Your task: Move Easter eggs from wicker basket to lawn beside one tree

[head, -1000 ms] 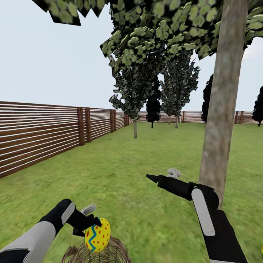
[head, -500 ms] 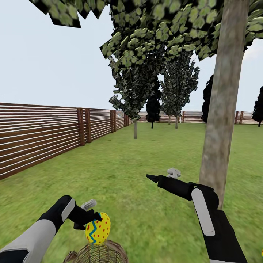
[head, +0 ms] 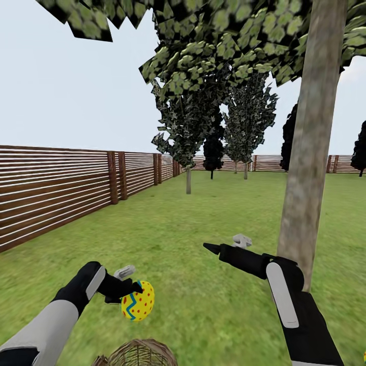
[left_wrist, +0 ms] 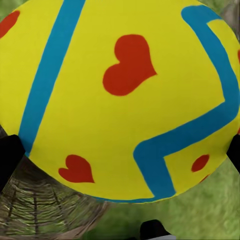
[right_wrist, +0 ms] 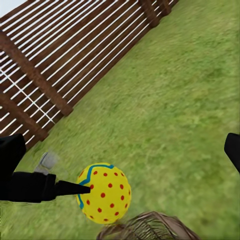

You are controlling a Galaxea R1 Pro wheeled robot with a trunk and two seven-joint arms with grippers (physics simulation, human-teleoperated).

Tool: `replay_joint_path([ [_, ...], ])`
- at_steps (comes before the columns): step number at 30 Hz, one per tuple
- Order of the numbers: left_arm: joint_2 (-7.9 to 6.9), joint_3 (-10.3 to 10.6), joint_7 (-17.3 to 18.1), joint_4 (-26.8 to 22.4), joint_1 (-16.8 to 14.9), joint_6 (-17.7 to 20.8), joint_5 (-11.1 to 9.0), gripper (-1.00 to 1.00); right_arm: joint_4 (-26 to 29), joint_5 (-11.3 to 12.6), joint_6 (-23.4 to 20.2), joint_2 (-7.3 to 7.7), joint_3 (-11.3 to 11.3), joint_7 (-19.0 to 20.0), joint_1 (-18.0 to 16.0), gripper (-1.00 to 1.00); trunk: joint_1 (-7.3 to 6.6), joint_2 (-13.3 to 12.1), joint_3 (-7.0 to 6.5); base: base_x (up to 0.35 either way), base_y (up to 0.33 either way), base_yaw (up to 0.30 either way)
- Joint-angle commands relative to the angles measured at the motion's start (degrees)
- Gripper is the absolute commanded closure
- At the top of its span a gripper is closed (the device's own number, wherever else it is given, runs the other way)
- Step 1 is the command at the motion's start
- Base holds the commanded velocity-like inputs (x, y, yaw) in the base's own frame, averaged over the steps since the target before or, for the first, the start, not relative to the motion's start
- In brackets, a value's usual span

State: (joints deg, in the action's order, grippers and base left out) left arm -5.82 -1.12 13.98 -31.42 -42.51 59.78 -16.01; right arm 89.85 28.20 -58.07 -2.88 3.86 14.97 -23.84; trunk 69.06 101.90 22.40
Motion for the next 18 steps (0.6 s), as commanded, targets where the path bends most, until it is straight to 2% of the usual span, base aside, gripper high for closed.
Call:
replay_joint_path([
  [1, 0.01, -0.07, 0.39, -1.54, -0.03, 0.22, 0.43, 1.0, -0.05, -0.5, -0.29, -0.09, 0.13, 0.55, -0.06, -1.0, -0.23, -0.37, -0.11, 0.0, 0.0, 0.0],
  [10, -0.15, 0.12, -0.25, -12.77, 0.11, 0.22, 0.58, 1.0, -0.11, -0.53, -0.24, -0.03, 0.17, 0.27, -0.07, -1.0, -0.45, -0.78, -0.29, 0.0, -0.004, 0.0],
  [18, -0.2, 0.43, -0.3, -18.8, 0.14, 0.22, 0.71, 1.0, -0.11, -0.51, -0.2, -0.05, 0.18, 0.08, -0.07, -1.0, -0.45, -0.78, -0.31, -0.107, -0.212, -0.008],
])
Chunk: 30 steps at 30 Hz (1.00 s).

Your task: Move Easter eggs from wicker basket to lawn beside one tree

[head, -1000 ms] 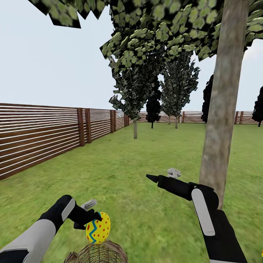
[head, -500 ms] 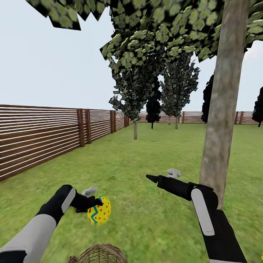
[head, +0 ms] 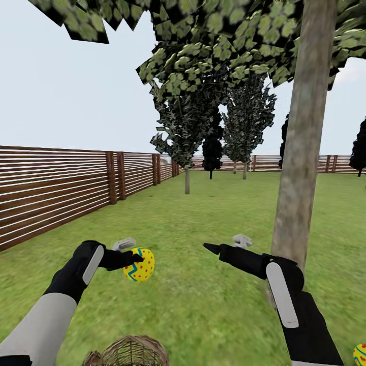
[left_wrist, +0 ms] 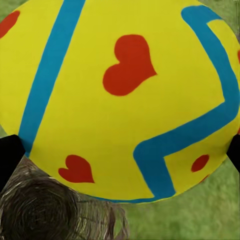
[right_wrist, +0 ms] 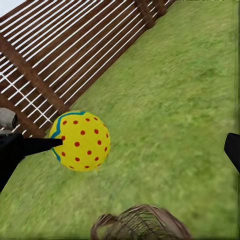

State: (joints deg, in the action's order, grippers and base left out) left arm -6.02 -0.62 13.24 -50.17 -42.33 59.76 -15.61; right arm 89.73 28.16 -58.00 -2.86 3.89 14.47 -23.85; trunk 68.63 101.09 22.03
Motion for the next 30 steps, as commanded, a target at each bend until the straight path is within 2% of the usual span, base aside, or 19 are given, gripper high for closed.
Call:
replay_joint_path([
  [1, 0.05, 0.22, 0.4, -0.35, -0.04, 0.24, 0.32, 1.0, 0.01, -0.47, -0.27, -0.06, 0.15, 0.57, -0.05, -1.0, -0.02, 0.04, 0.05, -0.18, -0.249, -0.087],
  [4, 0.06, 2.2, 0.32, -0.96, 0.01, 0.24, 0.32, 1.0, 0.01, -0.47, -0.27, -0.06, 0.15, 0.56, -0.05, -1.0, -0.02, 0.04, -0.11, -0.209, -0.231, -0.161],
  [8, 0.32, 3.06, 0.23, -1.4, 0.04, 0.24, 0.32, 1.0, 0.01, -0.46, -0.27, -0.11, 0.15, 0.63, -0.05, -1.0, -0.02, 0.04, -0.35, -0.215, -0.19, -0.201],
  [17, 0.34, 3.25, 0.19, -1.53, 0.05, 0.24, 0.32, 1.0, -0.07, -0.4, -0.27, -0.04, 0.56, 0.64, -0.05, -1.0, -0.02, 0.04, -0.96, -0.041, -0.051, -0.212],
  [25, 0.25, 3.26, 0.14, -1.59, 0.05, 0.24, 0.32, 1.0, -0.01, -0.38, -0.27, -0.07, 0.34, 0.64, -0.05, -1.0, -0.02, 0.04, -1.53, -0.133, -0.219, -0.208],
  [30, 0.19, 3.28, 0.07, -1.6, 0.05, 0.24, 0.32, 1.0, 0.01, -0.38, -0.36, -0.04, 0.28, 0.63, -0.05, -1.0, -0.02, 0.04, -1.63, -0.15, -0.252, -0.055],
])
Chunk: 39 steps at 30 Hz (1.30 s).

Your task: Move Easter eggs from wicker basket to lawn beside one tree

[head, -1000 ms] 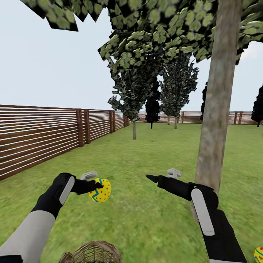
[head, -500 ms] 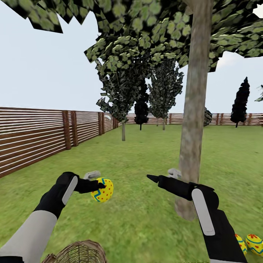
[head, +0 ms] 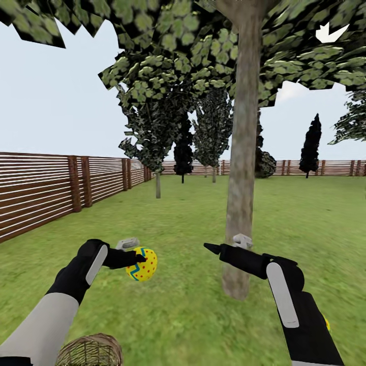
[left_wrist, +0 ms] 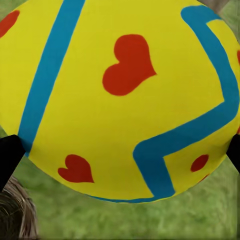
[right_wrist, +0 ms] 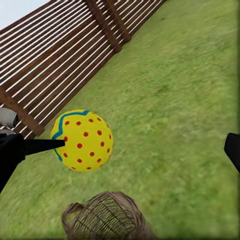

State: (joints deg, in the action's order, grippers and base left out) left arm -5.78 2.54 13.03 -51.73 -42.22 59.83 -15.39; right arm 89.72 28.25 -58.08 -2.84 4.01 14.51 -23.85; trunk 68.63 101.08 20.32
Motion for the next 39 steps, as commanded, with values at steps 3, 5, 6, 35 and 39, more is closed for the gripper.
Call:
replay_joint_path([
  [3, -0.1, 0.1, 0.27, -0.03, -0.05, 0.17, 0.1, 1.0, 0.13, -0.48, -0.28, -0.07, 0.13, 0.59, -0.05, -1.0, -0.02, 0.05, 0.07, -0.15, -0.255, -0.004],
  [5, -0.06, 0.14, 0.25, -0.03, -0.05, 0.17, 0.1, 1.0, 0.17, -0.48, -0.28, -0.11, 0.13, 0.6, -0.05, -1.0, -0.02, 0.05, 0.07, -0.149, -0.256, -0.001],
  [6, -0.05, 0.16, 0.25, -0.03, -0.05, 0.17, 0.1, 1.0, 0.21, -0.48, -0.28, -0.12, 0.13, 0.6, -0.05, -1.0, -0.02, 0.05, 0.07, -0.143, -0.257, 0.0],
  [35, 0.42, 1.63, -5.32, 0.16, -0.05, 0.17, 0.13, 1.0, 0.26, -0.3, -1.85, -0.12, 0.53, 1.13, -0.12, -1.0, -0.02, 0.05, 0.72, -0.023, -0.285, -0.067],
  [39, 0.42, 1.69, -5.37, 0.37, -0.05, 0.17, 0.18, 1.0, 0.14, -0.36, -1.86, -0.14, 0.6, 1.11, -0.14, -1.0, -0.02, 0.05, 1.1, 0.0, -0.301, 0.0],
])
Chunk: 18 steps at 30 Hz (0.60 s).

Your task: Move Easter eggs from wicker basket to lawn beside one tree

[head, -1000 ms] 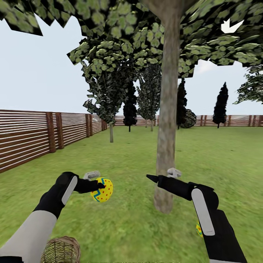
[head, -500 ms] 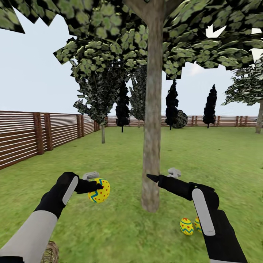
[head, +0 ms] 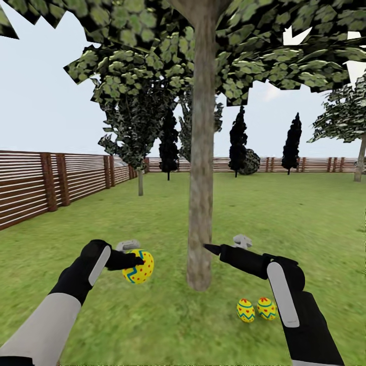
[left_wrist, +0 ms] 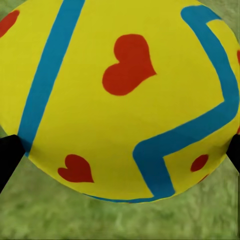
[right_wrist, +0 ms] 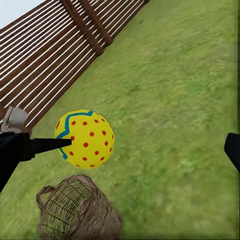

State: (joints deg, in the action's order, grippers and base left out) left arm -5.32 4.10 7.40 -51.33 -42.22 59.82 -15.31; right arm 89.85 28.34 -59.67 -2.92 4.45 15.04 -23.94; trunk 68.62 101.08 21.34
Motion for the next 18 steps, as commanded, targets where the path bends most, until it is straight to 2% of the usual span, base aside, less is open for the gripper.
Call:
replay_joint_path([
  [1, -0.04, 0.14, 0.24, 0.15, -0.05, 0.18, 0.1, 1.0, -0.06, -0.48, -0.27, -0.03, 0.18, 0.55, -0.05, -1.0, 0.0, 0.05, 0.17, 0.0, -0.302, 0.0],
  [3, 0.0, 0.16, -0.09, 0.33, -0.05, 0.18, 0.13, 1.0, -0.19, -0.53, -0.27, 0.0, 0.25, 0.56, -0.05, -1.0, 0.0, 0.05, 0.36, 0.0, -0.309, 0.0],
  [9, 0.06, 0.04, -3.96, 0.57, -0.05, 0.18, 0.2, 1.0, -0.4, -0.57, -0.27, 0.02, 0.37, 0.52, -0.12, -1.0, 0.0, 0.05, 0.93, 0.002, -0.315, 0.0],
  [18, 0.06, 0.03, -4.49, 0.62, -0.07, 0.06, 0.36, 1.0, -0.46, -0.57, -0.27, 0.02, 0.51, 0.52, -0.14, -1.0, 0.0, 0.05, 1.78, 0.124, -0.305, 0.0],
])
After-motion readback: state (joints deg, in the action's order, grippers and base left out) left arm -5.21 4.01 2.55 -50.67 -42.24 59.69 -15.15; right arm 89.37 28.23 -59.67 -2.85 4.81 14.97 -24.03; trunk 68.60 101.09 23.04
